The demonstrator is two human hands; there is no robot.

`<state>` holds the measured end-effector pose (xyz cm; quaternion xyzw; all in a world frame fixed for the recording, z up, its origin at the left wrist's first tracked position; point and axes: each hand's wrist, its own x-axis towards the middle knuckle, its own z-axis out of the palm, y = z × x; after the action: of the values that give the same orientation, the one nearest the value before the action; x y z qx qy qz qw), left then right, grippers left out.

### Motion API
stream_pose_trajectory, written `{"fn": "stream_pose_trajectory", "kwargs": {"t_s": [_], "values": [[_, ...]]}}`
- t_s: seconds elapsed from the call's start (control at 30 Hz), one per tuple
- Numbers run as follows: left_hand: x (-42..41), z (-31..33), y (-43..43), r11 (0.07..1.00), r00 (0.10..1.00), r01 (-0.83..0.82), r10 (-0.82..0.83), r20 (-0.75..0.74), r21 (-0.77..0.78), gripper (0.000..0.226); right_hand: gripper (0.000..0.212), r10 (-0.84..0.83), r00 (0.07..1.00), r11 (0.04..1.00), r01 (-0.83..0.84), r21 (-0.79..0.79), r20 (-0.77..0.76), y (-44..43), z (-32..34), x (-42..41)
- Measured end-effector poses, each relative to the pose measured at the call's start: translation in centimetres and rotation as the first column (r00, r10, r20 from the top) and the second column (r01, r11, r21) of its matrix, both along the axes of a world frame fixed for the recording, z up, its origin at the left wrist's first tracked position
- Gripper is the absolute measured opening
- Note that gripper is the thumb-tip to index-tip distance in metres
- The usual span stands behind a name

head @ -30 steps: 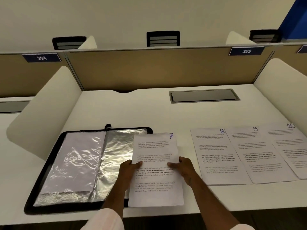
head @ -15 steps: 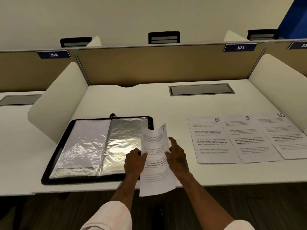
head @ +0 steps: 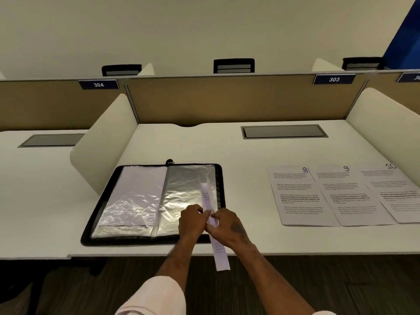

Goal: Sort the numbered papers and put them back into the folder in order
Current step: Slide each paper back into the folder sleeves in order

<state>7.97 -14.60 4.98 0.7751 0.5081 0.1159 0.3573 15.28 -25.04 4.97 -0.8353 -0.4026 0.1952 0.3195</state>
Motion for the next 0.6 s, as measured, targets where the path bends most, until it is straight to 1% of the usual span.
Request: {"fn": "stream_pose_trajectory", "kwargs": {"t_s": [0.13,0.23,0.3,0.4,0.5,0.6], "values": [[-1.4,-0.3,1.8,0.997,0.998,0.044,-0.041,0.050,-0.064,0.026,0.048,-0.045,0.997,0.998,0.048,-0.038,0.069,1.9,-0.5,-1.9],[-2.5,-0.3,3.2,0.995,0.996,0.069,-0.064,0.067,-0.073,0.021,0.041,-0.105,0.980,0.990,0.118,-0.071,0.167,3.6,-0.1,-3.9],[-3.4,-0.4,4.5,0.992,0.992,0.109,-0.104,0.071,-0.068,0.020,0.040,-0.180,0.960,0.977,0.199,-0.073,0.215,5.2,0.1,-5.6],[-4.5,-0.8,6.2,0.978,0.977,0.190,-0.180,0.117,-0.085,0.021,0.036,-0.277,0.935,0.946,0.306,-0.109,0.224,7.1,0.2,-7.7],[-6.1,-1.2,8.0,0.944,0.940,0.312,-0.291,0.177,-0.106,0.024,0.029,-0.312,0.915,0.923,0.356,-0.146,0.256,8.5,0.0,-9.2],[-7.7,-1.1,9.3,0.923,0.910,0.370,-0.338,0.240,-0.102,0.027,0.029,-0.390,0.882,0.895,0.430,-0.115,0.264,8.7,0.2,-9.8]]}}
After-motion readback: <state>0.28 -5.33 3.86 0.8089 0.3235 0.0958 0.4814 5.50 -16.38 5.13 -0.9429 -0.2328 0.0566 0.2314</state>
